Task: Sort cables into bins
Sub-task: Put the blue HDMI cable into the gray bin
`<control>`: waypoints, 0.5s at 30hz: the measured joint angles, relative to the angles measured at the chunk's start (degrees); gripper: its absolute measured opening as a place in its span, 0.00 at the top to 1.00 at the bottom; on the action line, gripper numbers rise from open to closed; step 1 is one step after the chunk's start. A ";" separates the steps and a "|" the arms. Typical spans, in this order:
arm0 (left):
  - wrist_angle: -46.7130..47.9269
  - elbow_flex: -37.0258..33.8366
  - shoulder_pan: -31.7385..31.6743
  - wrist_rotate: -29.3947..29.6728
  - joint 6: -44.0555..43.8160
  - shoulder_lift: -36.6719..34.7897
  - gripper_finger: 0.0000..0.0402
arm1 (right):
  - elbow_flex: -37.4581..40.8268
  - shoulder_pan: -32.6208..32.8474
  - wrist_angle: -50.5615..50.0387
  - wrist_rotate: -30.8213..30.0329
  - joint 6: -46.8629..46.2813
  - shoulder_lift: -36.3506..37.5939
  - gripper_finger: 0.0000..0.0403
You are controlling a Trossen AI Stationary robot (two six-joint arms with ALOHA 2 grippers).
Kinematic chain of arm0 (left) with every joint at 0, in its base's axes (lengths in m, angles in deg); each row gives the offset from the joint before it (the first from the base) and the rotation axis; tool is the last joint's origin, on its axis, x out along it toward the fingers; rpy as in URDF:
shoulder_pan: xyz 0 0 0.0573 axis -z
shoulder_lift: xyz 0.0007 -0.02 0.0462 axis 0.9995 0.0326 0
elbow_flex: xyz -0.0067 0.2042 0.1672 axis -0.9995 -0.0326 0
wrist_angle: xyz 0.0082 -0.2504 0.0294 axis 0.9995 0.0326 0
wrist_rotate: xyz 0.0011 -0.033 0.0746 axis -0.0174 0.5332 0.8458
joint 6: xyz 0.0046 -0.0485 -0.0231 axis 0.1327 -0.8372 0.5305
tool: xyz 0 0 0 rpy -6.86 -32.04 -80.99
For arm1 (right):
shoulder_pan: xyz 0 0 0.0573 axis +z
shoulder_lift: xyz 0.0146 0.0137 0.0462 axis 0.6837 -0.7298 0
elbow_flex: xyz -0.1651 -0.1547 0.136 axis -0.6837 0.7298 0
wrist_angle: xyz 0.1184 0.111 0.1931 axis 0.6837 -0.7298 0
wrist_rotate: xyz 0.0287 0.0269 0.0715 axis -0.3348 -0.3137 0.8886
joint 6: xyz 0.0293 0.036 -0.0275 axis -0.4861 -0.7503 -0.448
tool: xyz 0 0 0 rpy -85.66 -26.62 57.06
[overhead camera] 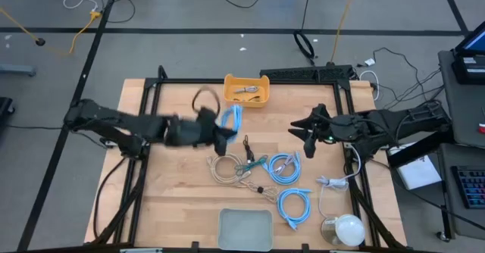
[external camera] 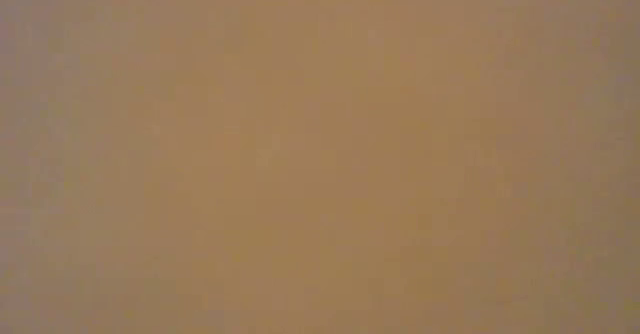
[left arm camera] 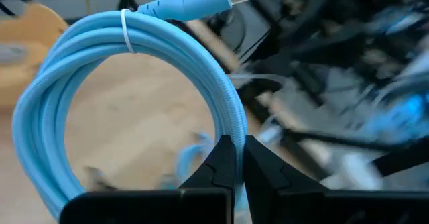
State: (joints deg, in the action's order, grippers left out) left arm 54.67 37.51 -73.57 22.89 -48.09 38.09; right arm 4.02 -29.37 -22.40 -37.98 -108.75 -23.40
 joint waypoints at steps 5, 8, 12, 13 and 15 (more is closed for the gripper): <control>-14.32 0.00 11.43 13.07 -8.28 8.24 0.98 | -0.02 2.34 -1.17 1.79 0.79 2.36 0.71; -22.64 0.00 15.60 16.47 -12.33 14.44 0.98 | -0.02 4.17 -1.45 1.76 0.92 3.37 0.71; -29.85 0.71 19.26 19.15 -15.99 22.26 0.98 | -0.02 6.77 -1.96 1.74 0.96 3.56 0.71; -29.98 1.80 19.79 18.88 -16.45 23.83 0.98 | -0.02 7.38 -2.16 1.74 0.93 3.56 0.71; -27.81 4.07 20.36 15.69 -16.90 26.28 0.98 | -0.02 8.45 -2.08 1.69 0.57 3.43 0.71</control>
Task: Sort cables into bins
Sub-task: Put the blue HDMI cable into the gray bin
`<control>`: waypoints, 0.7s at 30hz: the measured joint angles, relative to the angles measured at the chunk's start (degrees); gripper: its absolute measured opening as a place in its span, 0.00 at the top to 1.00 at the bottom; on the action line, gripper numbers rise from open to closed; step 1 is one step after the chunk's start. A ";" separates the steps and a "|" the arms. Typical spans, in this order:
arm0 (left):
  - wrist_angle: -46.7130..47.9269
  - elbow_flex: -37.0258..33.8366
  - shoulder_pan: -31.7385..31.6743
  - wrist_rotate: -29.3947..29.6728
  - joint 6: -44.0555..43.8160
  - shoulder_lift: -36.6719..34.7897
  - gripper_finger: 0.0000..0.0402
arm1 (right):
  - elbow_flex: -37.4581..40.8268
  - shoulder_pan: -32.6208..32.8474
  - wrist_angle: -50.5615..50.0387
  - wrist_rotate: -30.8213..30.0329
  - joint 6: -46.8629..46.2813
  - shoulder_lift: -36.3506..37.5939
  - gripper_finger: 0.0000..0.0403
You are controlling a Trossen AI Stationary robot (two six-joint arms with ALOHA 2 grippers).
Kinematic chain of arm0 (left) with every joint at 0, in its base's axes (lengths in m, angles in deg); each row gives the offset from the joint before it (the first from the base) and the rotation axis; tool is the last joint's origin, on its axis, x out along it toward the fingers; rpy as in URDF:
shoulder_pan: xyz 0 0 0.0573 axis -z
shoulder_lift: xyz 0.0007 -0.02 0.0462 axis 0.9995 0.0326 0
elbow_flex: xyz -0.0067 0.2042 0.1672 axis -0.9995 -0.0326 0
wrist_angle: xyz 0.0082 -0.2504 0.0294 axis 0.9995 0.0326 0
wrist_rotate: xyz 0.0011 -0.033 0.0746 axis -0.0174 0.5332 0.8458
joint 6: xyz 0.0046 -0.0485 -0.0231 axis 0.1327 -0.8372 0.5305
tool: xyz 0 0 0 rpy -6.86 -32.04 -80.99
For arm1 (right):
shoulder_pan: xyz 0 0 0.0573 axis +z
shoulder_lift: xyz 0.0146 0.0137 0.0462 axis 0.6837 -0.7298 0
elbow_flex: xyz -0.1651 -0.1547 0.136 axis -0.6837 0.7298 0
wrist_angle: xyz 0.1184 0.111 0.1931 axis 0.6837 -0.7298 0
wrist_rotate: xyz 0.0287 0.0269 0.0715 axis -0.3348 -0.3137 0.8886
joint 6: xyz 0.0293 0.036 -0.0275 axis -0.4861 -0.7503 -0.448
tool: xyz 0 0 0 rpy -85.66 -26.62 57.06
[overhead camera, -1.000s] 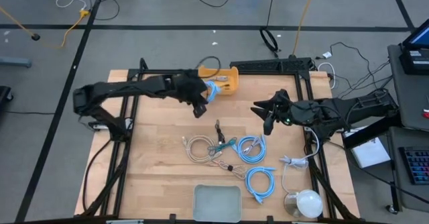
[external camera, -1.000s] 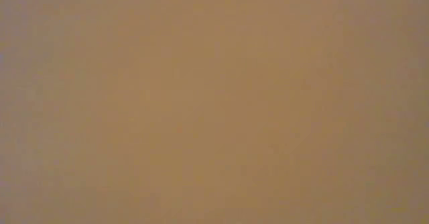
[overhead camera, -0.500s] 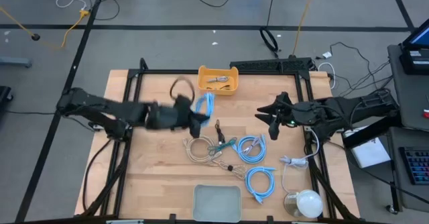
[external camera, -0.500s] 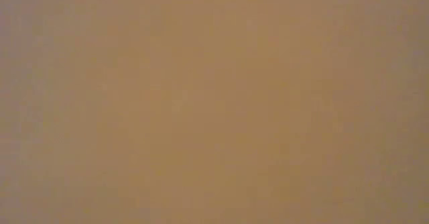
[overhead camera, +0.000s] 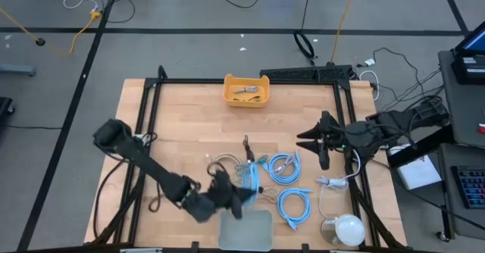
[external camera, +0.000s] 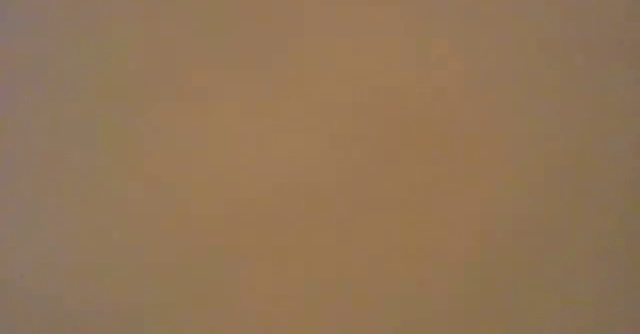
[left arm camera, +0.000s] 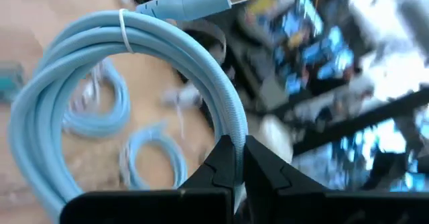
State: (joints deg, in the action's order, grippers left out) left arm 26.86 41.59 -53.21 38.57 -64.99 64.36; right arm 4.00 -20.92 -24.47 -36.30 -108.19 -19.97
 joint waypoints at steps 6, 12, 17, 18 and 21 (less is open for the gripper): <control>14.72 12.88 -0.27 -13.13 4.42 6.37 0.98 | 0.00 1.16 0.05 -0.38 -0.28 -0.29 0.71; 35.26 26.95 0.15 -16.05 9.74 10.19 0.98 | 0.00 1.16 0.06 -0.39 -0.56 -0.29 0.71; 39.72 30.65 0.55 -15.56 10.22 11.61 0.98 | 0.00 1.16 -0.12 -0.49 -0.50 -0.33 0.71; 39.30 30.60 0.84 -15.25 9.86 11.76 0.98 | 0.00 1.16 -0.34 -0.50 -0.47 -0.48 0.71; 33.93 30.52 1.36 -13.98 8.72 13.15 0.98 | 0.00 1.16 -2.08 -0.47 -0.49 -0.79 0.71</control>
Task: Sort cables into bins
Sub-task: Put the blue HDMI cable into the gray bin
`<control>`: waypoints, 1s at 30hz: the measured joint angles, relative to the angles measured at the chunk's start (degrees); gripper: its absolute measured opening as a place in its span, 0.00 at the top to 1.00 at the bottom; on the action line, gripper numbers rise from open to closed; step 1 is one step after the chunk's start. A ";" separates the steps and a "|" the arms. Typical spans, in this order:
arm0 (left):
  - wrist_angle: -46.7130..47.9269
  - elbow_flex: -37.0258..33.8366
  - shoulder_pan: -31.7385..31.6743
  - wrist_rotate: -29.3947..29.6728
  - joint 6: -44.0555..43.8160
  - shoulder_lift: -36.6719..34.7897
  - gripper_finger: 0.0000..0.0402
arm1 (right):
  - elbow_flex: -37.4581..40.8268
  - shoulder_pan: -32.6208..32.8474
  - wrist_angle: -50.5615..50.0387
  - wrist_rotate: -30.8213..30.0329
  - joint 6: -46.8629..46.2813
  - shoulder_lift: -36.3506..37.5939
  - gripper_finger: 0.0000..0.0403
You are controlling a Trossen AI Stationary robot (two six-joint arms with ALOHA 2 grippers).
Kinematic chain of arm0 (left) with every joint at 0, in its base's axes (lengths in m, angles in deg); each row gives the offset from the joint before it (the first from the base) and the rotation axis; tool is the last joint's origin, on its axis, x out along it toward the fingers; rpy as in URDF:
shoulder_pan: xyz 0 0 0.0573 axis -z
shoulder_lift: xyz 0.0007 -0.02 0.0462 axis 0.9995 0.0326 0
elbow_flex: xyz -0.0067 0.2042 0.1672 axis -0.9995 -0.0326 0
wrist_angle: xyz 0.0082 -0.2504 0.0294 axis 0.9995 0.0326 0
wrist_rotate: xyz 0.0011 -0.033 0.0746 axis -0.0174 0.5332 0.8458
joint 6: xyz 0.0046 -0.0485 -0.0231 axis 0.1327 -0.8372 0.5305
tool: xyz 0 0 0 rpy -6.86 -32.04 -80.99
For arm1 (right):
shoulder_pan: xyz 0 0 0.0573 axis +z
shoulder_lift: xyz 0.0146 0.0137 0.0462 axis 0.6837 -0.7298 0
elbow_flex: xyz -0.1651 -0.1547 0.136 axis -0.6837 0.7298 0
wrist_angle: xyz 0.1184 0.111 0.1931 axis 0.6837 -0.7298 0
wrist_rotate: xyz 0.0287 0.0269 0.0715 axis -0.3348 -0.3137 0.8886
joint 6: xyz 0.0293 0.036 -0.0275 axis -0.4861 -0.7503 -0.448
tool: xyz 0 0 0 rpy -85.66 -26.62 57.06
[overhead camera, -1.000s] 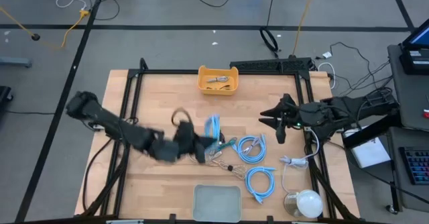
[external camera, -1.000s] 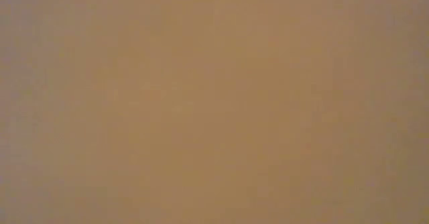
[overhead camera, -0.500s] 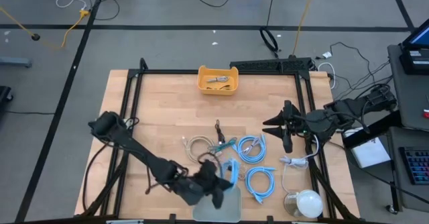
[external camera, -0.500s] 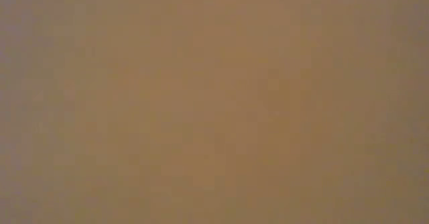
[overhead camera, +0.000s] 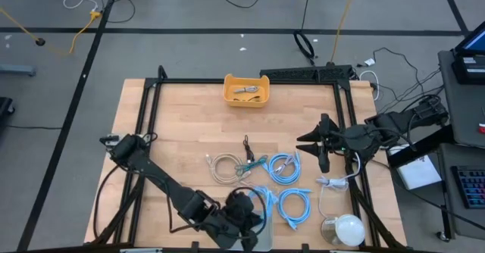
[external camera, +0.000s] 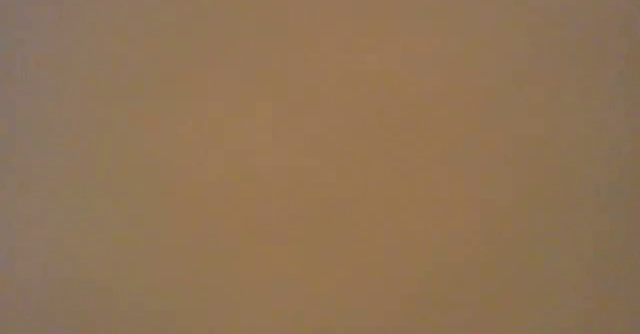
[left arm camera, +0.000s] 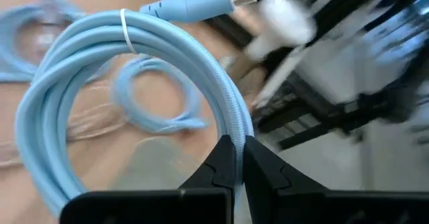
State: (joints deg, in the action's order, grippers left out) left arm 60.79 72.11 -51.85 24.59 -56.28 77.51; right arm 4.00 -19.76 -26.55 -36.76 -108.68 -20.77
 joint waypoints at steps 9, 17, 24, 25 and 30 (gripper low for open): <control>-17.44 0.07 0.67 4.90 0.52 3.12 0.98 | 5.14 0.00 0.70 2.20 -1.93 -0.04 0.71; -18.61 -0.06 1.21 5.03 -0.98 4.33 0.98 | 11.56 3.62 13.46 12.68 3.45 -0.61 0.71; -19.40 -0.06 -0.94 -1.64 -1.05 4.22 0.98 | 12.63 10.21 22.29 19.58 8.64 -4.43 0.68; -20.21 -0.06 -1.18 -2.76 -0.99 4.22 0.98 | 12.63 10.93 23.10 21.34 8.47 -5.31 0.67; -24.72 -0.07 -1.60 -5.62 1.49 4.22 0.98 | 12.63 13.35 27.56 25.66 8.38 -9.08 0.59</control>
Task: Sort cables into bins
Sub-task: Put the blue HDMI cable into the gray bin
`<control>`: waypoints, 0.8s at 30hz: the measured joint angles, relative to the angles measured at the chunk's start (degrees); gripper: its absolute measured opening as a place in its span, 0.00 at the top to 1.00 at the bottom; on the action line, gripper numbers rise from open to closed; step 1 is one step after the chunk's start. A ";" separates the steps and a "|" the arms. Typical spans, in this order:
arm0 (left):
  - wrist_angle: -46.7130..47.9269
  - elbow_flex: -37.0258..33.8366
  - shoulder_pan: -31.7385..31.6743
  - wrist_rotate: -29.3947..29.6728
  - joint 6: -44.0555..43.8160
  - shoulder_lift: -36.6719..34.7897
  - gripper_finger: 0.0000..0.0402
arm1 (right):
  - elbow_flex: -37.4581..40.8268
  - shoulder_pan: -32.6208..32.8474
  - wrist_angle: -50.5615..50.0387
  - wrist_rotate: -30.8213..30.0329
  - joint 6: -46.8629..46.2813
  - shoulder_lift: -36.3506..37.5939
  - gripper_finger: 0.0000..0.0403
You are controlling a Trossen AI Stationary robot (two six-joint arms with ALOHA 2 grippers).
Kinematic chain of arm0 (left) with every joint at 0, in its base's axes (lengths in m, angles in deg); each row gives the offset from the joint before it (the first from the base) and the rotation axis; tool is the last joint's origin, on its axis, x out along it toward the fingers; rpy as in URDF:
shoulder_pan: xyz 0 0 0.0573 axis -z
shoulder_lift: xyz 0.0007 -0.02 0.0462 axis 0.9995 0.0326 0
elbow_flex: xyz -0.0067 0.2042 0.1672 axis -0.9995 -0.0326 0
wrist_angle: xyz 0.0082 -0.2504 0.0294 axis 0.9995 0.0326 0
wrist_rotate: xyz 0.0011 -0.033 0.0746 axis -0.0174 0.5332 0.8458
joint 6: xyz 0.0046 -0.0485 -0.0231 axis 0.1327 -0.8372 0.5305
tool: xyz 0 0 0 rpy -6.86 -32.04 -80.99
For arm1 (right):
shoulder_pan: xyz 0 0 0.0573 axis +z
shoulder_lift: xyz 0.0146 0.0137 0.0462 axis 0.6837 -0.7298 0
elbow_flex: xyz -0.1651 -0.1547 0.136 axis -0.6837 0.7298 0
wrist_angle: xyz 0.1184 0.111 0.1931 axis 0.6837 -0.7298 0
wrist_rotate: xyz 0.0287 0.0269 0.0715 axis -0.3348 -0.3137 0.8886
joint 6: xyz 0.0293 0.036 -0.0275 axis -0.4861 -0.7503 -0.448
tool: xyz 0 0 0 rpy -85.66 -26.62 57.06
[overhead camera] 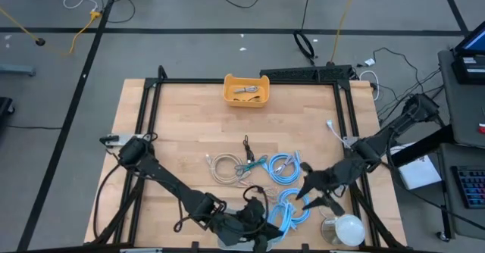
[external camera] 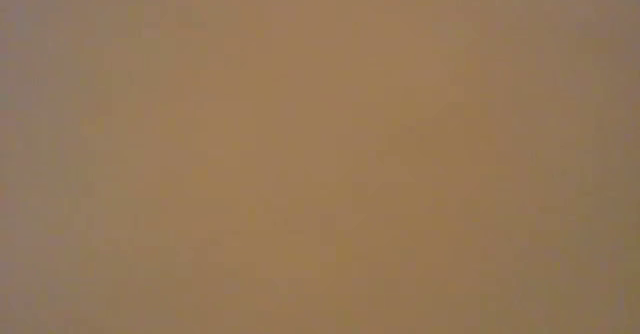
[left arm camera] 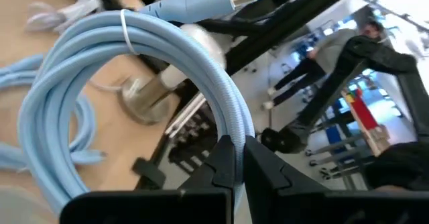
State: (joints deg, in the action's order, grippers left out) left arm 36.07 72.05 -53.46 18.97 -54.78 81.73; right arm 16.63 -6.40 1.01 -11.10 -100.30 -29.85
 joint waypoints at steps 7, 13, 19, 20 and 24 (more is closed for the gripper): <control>-14.02 -0.04 -0.13 0.07 8.79 -0.02 0.98 | 0.00 0.96 11.30 -7.60 4.10 -1.34 0.49; -17.48 -0.04 -0.17 -1.73 10.84 -0.11 0.98 | 0.00 0.02 19.05 -8.52 5.65 -1.36 0.46; -20.63 -0.04 0.22 -4.01 12.17 -0.26 0.98 | 0.00 -0.06 15.97 -9.11 6.74 -1.30 0.46; -20.89 -0.04 0.37 -4.51 12.25 -0.46 0.98 | 0.00 -0.11 15.73 -9.12 6.76 -1.30 0.46; -21.63 -0.02 1.28 -5.47 12.14 -0.91 0.98 | 0.00 -0.15 15.78 -9.41 7.15 -1.32 0.45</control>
State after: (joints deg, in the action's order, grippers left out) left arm 14.44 72.03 -52.18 13.50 -42.64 80.82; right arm 16.63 -6.55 16.79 -20.51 -93.14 -31.17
